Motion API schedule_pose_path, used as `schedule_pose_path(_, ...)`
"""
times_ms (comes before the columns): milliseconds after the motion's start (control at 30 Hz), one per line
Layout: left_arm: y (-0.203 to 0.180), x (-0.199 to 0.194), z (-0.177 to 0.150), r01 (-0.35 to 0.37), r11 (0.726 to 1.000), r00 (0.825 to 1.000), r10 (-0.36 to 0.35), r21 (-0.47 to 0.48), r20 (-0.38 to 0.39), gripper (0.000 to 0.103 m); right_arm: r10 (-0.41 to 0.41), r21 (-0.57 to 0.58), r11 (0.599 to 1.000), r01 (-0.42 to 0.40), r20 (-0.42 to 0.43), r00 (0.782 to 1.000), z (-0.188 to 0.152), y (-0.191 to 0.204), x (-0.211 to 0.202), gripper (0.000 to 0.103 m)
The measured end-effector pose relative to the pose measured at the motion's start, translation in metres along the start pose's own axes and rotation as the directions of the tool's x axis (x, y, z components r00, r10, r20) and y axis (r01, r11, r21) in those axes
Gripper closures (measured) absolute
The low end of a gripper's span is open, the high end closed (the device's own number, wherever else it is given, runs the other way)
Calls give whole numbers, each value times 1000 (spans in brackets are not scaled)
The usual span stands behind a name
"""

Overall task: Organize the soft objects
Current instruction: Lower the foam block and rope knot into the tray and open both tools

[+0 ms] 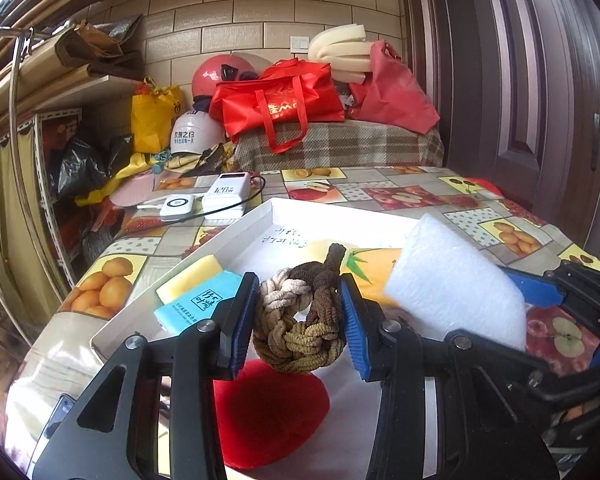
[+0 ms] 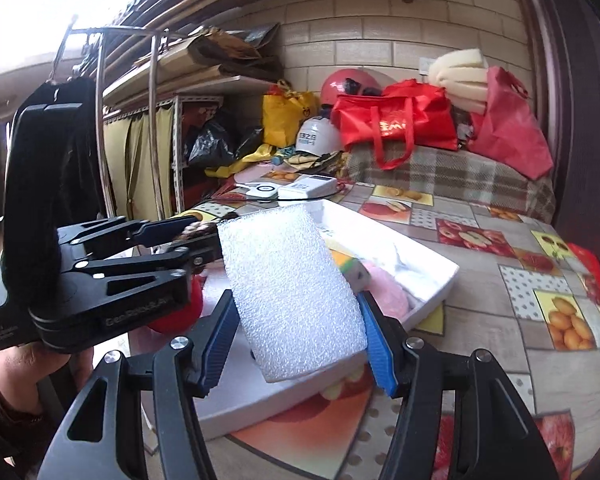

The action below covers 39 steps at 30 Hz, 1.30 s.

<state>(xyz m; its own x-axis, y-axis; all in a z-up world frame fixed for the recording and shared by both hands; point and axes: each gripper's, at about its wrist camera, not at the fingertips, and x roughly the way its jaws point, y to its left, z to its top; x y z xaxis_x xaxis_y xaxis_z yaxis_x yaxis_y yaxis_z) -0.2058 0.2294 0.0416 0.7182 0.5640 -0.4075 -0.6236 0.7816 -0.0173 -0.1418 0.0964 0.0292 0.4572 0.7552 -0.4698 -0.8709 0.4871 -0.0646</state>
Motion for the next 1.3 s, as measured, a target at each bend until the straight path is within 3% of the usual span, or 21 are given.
schedule_pose_path(267,8,12,4,16,999,999,-17,-30,-34,63,-8,38,999,10,-47,999,11,-7,30,44)
schedule_pose_path(433,13,15,6,19,998,999,-21,-54,-36,63,-62,38,997,64,-56,997,19,-15,50,44)
schedule_pose_path(667,3,19,7,26,1000,999,-26,1,-48,63,-90,98,990,99,-88,992,25,-33,65,43)
schedule_pose_path(833,1,21,7,10,1000,999,-9,8,-50,62,-88,76,993,94,-85,992,25,-28,64,42)
schedule_pose_path(900,4,18,7,-15,1000,999,14,-10,-38,57,-91,67,993,97,-92,992,26,-26,66,41)
schedule_pose_path(933,7,15,7,-31,999,999,30,-24,-23,52,-102,68,992,108,-94,990,26,-27,67,34)
schedule_pose_path(967,10,11,7,-44,998,999,44,-40,-1,40,-113,74,990,120,-96,989,26,-28,67,23)
schedule_pose_path(1000,11,7,7,-51,997,999,52,-50,17,29,-121,93,987,130,-94,988,26,-33,66,19)
schedule_pose_path(1033,12,5,7,-55,997,998,57,-54,30,10,-118,108,986,127,-88,989,25,-35,65,18)
schedule_pose_path(1067,12,3,7,-58,997,997,61,-51,44,0,-117,116,985,126,-82,990,25,-37,64,17)
schedule_pose_path(1300,12,-1,6,-60,997,996,63,-49,64,0,-138,116,983,144,-54,989,25,-35,58,14)
